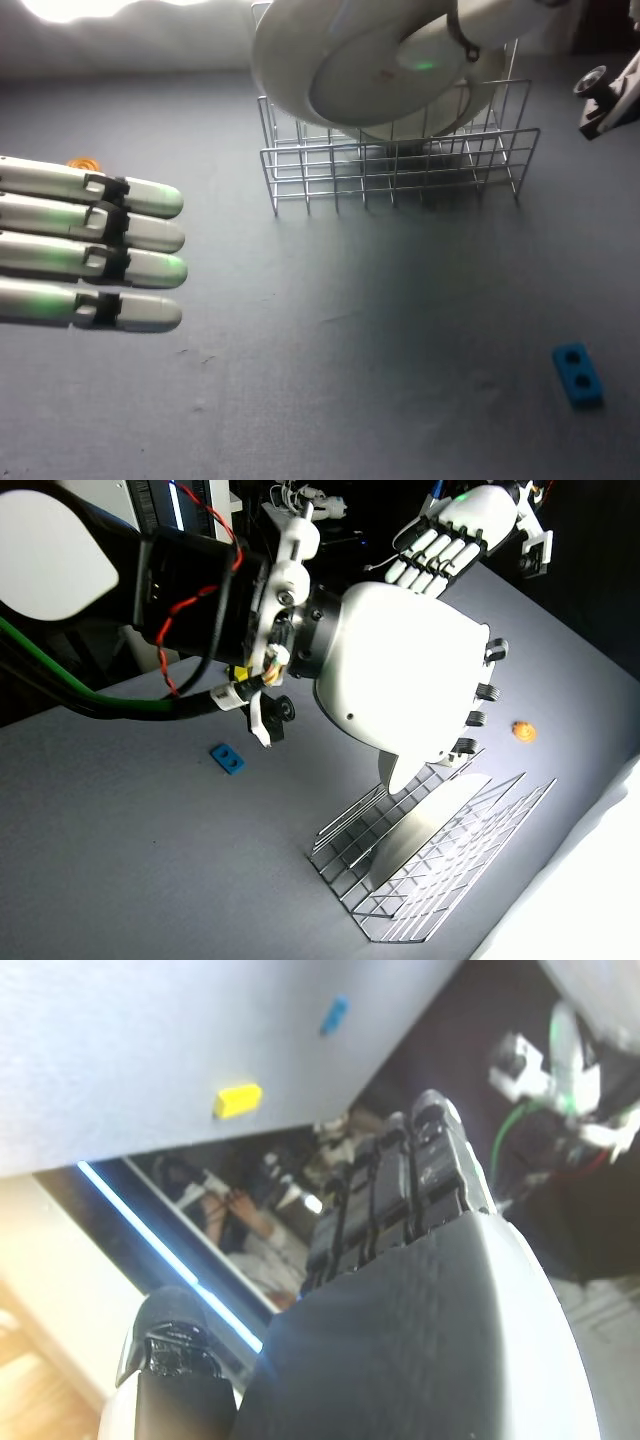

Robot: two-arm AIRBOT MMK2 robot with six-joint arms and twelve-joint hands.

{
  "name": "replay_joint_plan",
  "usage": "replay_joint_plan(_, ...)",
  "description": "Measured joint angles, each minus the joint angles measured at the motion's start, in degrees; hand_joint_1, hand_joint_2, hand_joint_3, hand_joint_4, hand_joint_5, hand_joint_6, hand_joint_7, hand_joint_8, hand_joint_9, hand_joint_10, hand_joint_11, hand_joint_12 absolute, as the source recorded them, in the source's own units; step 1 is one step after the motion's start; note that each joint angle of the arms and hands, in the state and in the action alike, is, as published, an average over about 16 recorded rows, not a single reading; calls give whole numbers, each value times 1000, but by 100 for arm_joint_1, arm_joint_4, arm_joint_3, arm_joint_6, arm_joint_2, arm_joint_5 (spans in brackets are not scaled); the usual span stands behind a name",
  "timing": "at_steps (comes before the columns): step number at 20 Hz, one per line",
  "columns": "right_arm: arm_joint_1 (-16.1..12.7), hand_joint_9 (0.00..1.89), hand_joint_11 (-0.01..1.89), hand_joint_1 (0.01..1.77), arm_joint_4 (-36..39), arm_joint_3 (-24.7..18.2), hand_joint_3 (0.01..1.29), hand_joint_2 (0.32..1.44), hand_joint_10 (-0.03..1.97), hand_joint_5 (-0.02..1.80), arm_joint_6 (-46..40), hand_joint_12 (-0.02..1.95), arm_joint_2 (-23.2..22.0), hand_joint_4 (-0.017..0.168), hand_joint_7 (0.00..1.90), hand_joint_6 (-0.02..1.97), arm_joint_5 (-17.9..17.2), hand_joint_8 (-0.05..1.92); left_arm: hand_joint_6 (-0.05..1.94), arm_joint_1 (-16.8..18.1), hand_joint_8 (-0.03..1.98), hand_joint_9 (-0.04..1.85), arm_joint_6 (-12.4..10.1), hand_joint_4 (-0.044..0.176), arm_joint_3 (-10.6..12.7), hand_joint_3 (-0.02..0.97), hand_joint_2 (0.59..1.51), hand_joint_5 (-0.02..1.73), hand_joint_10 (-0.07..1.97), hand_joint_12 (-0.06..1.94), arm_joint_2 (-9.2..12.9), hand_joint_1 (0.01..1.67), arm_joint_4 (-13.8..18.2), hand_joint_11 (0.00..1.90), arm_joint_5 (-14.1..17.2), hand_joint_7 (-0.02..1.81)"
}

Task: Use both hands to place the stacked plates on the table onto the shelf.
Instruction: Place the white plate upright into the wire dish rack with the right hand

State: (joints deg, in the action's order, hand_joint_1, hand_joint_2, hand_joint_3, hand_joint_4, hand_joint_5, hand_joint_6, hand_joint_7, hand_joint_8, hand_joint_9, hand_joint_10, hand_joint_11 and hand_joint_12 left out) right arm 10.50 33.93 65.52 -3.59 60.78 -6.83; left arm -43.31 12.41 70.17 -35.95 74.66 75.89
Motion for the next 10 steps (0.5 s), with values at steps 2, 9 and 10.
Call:
replay_joint_plan(2,15,1386,919,1227,-131,102,14,1016,44,971,163,1031,82,6,1124,884,11,742,17,92,16,23,-31,7,-16,5,1125,21,16,7,14,14,103,17,89,30)
replay_joint_plan(9,110,1397,931,1228,-760,348,15,1013,38,978,918,1022,310,6,1133,870,30,724,17,381,16,23,-337,7,137,5,1125,19,16,8,-85,14,606,16,547,26)
replay_joint_plan(10,123,1398,932,1228,-845,377,15,1013,37,979,1014,1021,333,6,1134,868,32,723,17,429,16,23,-395,7,173,5,1125,19,16,8,-107,14,686,16,613,27)
